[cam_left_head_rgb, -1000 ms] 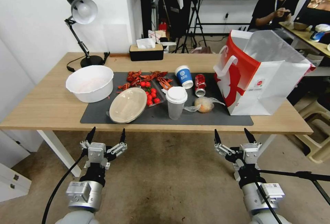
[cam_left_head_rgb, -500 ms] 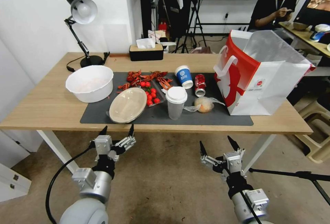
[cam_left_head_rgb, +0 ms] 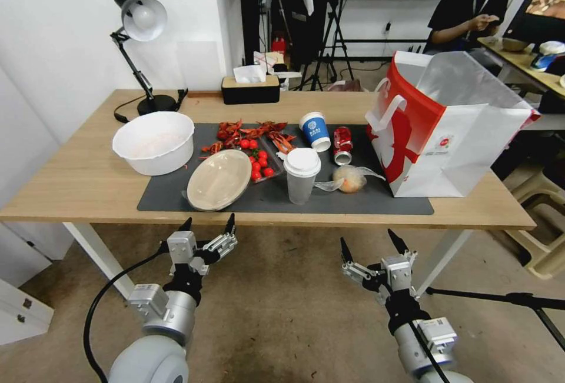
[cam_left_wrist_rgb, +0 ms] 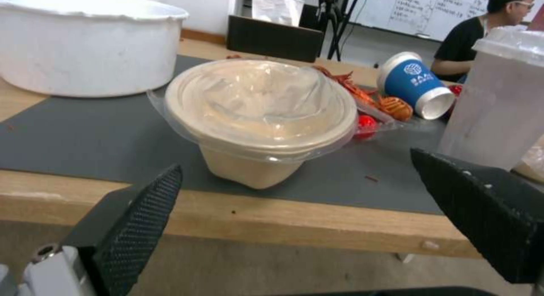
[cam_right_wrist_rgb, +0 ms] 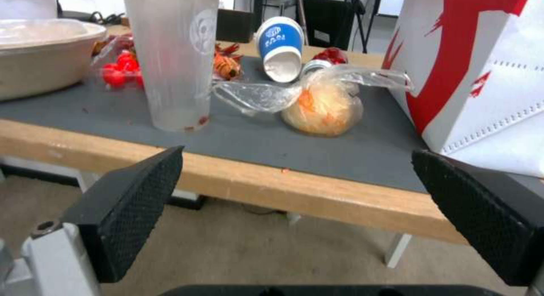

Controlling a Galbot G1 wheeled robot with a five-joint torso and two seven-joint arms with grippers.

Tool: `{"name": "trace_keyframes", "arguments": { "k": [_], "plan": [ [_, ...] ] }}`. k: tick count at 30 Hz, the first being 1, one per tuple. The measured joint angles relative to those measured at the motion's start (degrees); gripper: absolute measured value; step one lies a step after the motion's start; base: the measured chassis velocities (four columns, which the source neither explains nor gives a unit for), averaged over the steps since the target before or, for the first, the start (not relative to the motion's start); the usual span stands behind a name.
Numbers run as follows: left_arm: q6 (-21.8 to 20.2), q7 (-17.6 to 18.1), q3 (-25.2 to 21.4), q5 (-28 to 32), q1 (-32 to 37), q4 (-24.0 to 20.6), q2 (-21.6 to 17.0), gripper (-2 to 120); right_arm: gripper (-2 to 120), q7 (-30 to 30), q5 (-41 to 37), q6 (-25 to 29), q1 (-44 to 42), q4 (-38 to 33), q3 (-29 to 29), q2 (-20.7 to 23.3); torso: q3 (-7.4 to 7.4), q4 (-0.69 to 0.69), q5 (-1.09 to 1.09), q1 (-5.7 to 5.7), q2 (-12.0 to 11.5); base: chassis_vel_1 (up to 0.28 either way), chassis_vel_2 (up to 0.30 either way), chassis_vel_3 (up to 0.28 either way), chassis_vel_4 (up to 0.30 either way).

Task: Pick up the trash from the table and place it into the takeout bag.

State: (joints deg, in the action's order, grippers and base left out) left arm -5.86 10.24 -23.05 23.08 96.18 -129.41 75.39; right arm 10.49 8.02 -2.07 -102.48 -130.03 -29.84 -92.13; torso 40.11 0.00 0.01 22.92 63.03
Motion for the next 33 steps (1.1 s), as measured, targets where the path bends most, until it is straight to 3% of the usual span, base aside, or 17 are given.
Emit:
{"name": "trace_keyframes", "arguments": {
  "k": [11, 19, 33],
  "plan": [
    [0.9, -0.7, 0.2, -0.3, -0.7, 2.3, -0.6, 100, 100, -0.2, -2.3, 0.8, 5.7, 1.9, 0.0, 0.0, 0.0, 0.0, -0.01, 0.0, 0.0, 0.0, 0.0, 0.0, 0.0],
    [1.6, -0.8, -0.4, -0.5, -0.2, 2.8, -0.4, 100, 100, 1.1, -4.6, 0.8, 14.7, 7.1, 0.9, 0.6, 0.01, 0.0, -0.01, 0.0, 0.0, 0.0, 0.0, 0.0, 0.0],
    [3.0, -0.4, -0.6, -0.5, -0.2, 4.1, -0.7, 100, 100, 8.0, -3.8, -2.4, 23.3, 13.1, 3.7, 4.7, 0.0, 0.0, 0.0, 0.0, 0.0, 0.0, 0.0, 0.0, 0.0]
  ]
}}
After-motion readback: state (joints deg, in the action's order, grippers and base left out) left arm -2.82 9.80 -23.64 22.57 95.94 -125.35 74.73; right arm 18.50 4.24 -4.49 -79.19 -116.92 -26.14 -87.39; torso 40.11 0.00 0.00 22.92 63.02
